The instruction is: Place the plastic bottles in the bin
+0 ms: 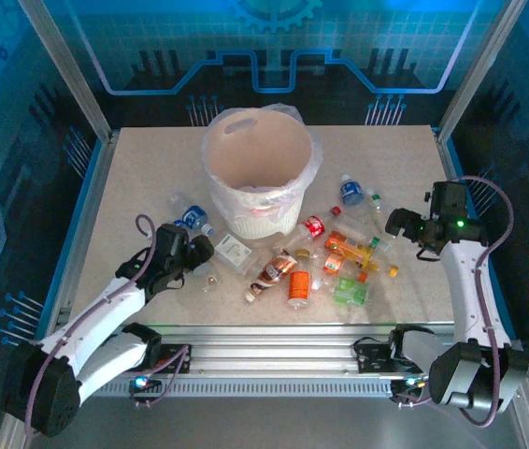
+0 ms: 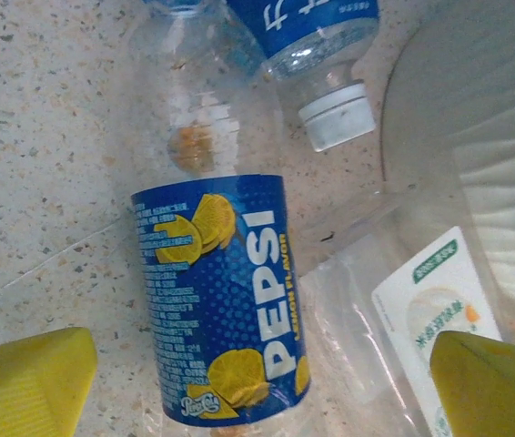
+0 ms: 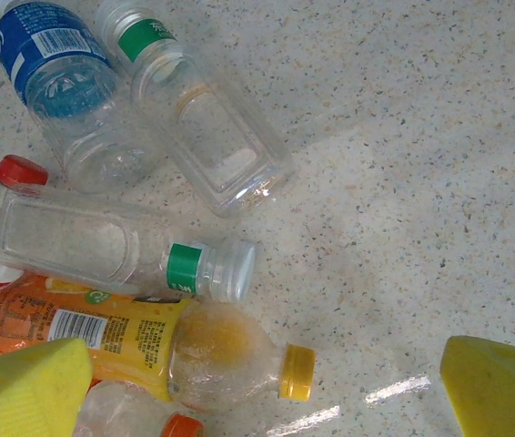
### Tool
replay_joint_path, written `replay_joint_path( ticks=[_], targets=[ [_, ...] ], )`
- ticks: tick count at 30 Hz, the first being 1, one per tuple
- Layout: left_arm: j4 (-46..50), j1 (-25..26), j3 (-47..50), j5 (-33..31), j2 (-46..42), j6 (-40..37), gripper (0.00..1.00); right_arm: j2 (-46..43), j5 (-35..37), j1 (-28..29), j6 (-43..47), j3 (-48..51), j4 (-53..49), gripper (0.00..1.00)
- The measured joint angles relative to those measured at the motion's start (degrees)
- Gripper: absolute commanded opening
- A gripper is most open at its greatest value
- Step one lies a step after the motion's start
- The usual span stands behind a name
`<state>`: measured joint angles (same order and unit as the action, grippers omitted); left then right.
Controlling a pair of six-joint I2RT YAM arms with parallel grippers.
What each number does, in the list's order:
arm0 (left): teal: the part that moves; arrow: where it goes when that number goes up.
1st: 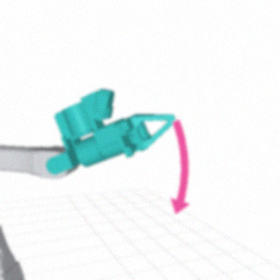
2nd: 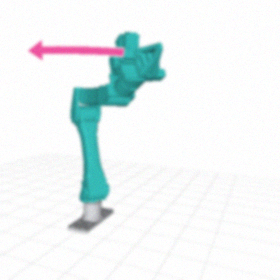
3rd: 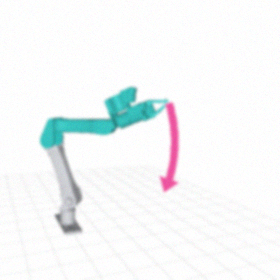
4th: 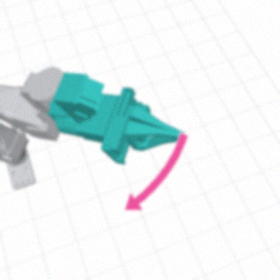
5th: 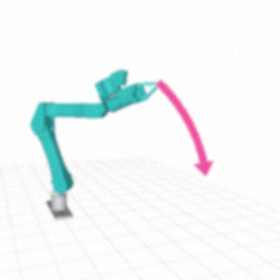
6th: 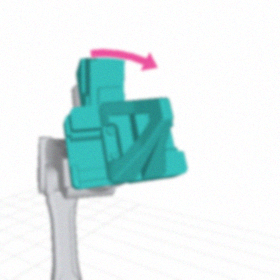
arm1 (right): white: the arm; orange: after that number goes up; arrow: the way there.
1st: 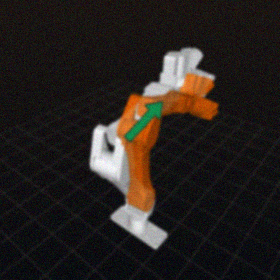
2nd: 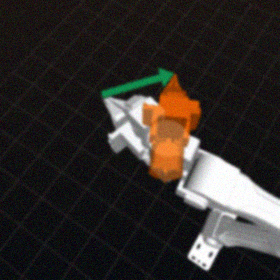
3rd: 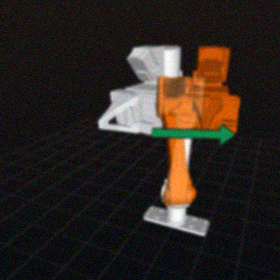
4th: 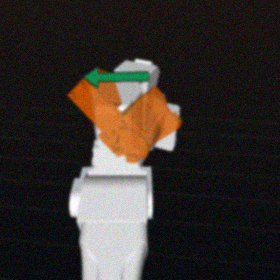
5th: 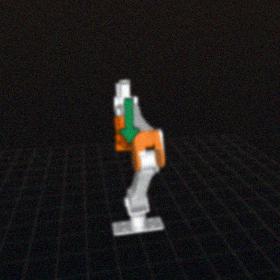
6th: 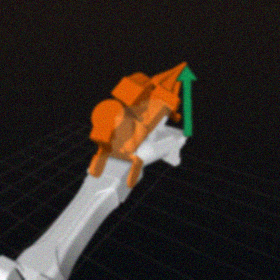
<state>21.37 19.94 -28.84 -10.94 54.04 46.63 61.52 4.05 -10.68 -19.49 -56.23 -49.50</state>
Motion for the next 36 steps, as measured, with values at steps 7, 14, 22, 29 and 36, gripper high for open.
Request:
replay_joint_path(
  ticks=[7,14,22,29,36],
  targets=[
    [-2.47,-0.83,0.92,-0.15,5.14,0.33,0.83,0.00,0.00,0.00,0.00,0.00,0.00,1.00],
    [-5.46,-1.55,1.01,-0.13,9.55,1.31,0.81,0.00,0.02,0.00,0.00,0.02,0.00,1.00],
    [-7.34,-2.21,1.81,-0.15,12.66,3.02,0.79,0.00,0.02,0.00,0.00,0.02,0.00,1.00],
    [-7.93,-3.30,2.67,-0.37,14.73,5.25,0.72,0.00,0.02,0.00,0.00,0.02,-0.02,1.00],
    [-8.17,-4.24,2.95,-1.01,15.34,7.43,0.60,0.00,0.02,0.00,0.00,0.02,0.00,1.00]
  ],
)
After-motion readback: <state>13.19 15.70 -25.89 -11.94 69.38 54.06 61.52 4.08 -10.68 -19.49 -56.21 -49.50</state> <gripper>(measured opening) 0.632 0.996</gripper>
